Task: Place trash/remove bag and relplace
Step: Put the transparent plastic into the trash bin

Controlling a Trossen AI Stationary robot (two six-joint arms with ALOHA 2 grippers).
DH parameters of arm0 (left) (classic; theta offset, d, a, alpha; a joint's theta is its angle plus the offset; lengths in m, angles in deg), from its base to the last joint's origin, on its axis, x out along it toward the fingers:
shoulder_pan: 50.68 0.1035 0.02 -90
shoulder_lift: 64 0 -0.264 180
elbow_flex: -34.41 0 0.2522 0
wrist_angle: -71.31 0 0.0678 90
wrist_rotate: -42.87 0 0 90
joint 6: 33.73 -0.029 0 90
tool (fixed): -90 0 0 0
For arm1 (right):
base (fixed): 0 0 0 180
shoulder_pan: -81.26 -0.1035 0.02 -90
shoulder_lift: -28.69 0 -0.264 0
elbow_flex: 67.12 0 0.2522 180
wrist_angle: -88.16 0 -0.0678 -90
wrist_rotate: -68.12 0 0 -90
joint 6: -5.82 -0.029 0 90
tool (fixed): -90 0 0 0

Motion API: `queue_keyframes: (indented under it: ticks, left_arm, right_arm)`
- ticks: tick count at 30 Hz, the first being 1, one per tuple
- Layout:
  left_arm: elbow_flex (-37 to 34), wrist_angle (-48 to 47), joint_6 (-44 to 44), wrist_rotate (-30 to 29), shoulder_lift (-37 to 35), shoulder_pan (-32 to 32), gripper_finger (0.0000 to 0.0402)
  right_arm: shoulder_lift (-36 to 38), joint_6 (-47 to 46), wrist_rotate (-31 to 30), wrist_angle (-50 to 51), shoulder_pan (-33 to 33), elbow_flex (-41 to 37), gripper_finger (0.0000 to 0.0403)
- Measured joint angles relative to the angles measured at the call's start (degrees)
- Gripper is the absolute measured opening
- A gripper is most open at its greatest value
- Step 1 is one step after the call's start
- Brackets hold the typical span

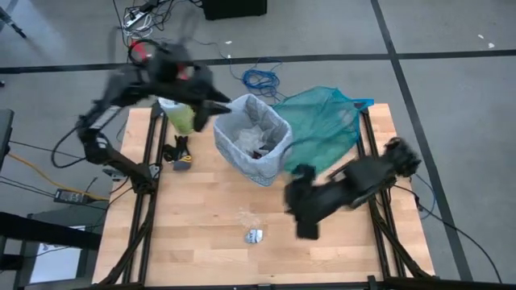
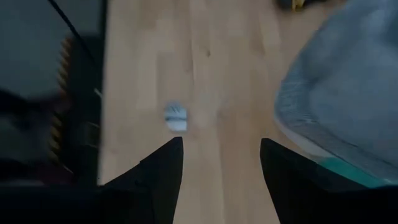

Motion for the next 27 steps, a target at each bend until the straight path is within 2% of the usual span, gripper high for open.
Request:
queue_keyframes:
  ticks: [2, 5, 7, 9, 17, 23, 27]
  left_arm:
    - [3.9, -3.8, 0.5, 0.0, -1.8, 0.0, 0.0170]
    - [7.9, -9.6, 1.3, -0.8, -5.2, 0.0, 0.0170]
    - [8.8, -12.6, 2.5, -2.0, -8.2, 0.0, 0.0170]
    - [8.8, -14.6, 3.8, -2.2, -11.1, 0.0, 0.0170]
    - [8.4, -21.9, 6.5, -2.6, -20.4, 0.0, 0.0170]
    - [8.5, -23.7, 6.9, -3.1, -25.4, 0.0, 0.0170]
    - [8.4, -23.5, 7.6, -3.2, -27.2, 0.0, 0.0170]
  right_arm:
    - [-4.2, 2.0, 1.2, -1.4, 0.1, -0.1, 0.0203]
    - [-9.0, 3.6, 7.7, -8.4, 2.1, -0.1, 0.0205]
    - [-10.9, 5.1, 13.4, -16.1, 4.2, -0.1, 0.0205]
    - [-12.0, 6.1, 16.1, -20.6, 6.3, -0.1, 0.0204]
    - [-18.3, 3.4, 14.6, -17.9, 11.6, 0.0, 0.0193]
    - [-26.5, -2.1, 15.6, -17.9, 11.1, -0.1, 0.0197]
    - [-30.7, -6.7, 14.0, -17.9, 10.5, -0.1, 0.0196]
